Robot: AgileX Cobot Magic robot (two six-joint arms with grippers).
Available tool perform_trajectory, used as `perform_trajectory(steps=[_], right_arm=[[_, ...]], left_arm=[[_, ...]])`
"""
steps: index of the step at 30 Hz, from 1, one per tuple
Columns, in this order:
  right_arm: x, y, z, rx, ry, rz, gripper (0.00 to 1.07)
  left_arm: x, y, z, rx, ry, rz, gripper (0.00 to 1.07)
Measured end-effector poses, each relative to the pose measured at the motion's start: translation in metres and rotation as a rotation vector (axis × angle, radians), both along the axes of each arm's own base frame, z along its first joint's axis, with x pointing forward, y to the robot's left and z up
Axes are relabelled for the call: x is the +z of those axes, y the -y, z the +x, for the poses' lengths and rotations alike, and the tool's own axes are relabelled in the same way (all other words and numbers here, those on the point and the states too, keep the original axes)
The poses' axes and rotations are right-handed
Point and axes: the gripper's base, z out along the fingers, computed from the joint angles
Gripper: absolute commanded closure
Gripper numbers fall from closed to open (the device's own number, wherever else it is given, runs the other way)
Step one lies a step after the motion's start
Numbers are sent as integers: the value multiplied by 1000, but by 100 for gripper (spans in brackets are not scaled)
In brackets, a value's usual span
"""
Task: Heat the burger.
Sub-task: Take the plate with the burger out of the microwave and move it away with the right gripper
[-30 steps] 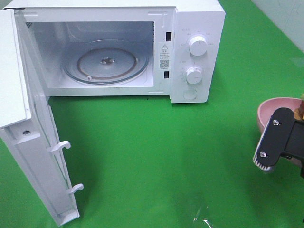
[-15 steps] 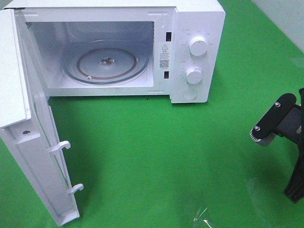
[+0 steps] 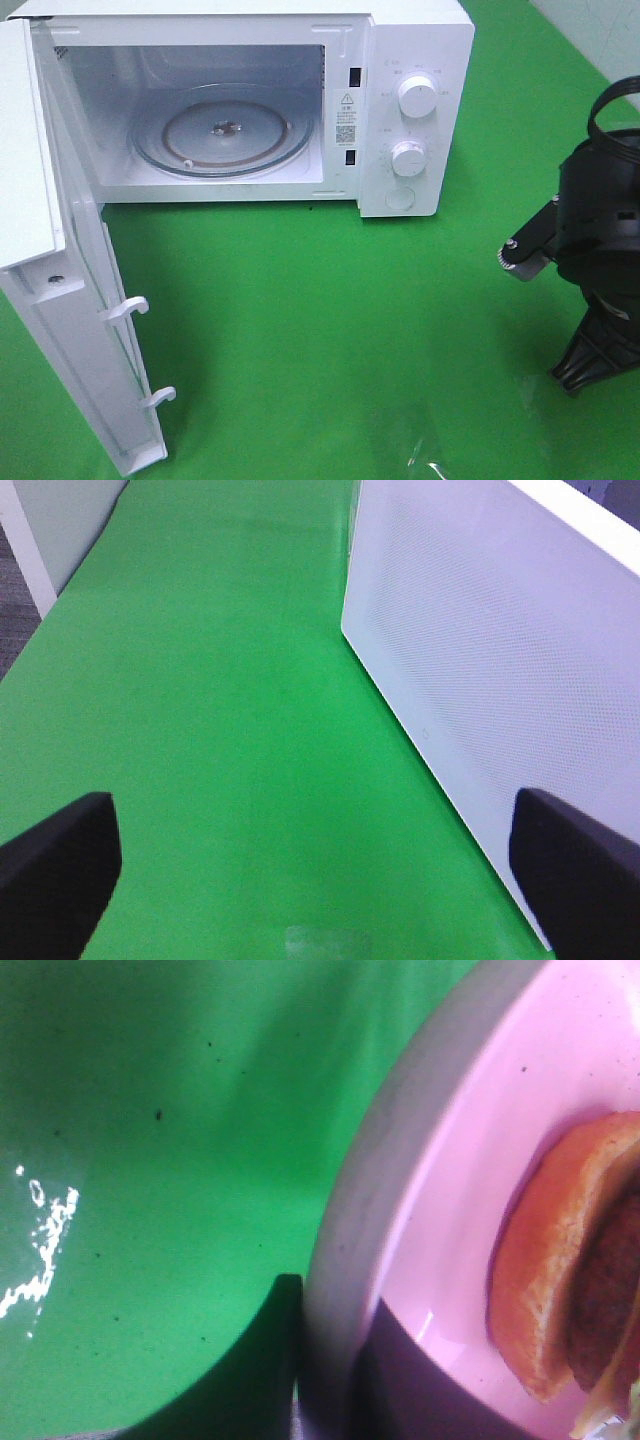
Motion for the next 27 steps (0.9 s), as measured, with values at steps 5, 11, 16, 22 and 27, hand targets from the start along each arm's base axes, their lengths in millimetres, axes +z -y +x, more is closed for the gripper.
perform_trajectory(steps=[5,11,16,22,27], right_arm=[[2,-2,2,-16,14,17,107],[2,-3,2,-30,20,24,107],[-10,-4,4,-35,-16,-11,107],[-24,-8,6,-54,-28,-9,107],[-36,-11,10,-46,-26,-5,107]], left_arm=[[0,0,0,0,0,0,9],[0,0,0,0,0,0,9],[0,0,0,0,0,0,9],[0,0,0,0,0,0,9],[0,0,0,0,0,0,9]])
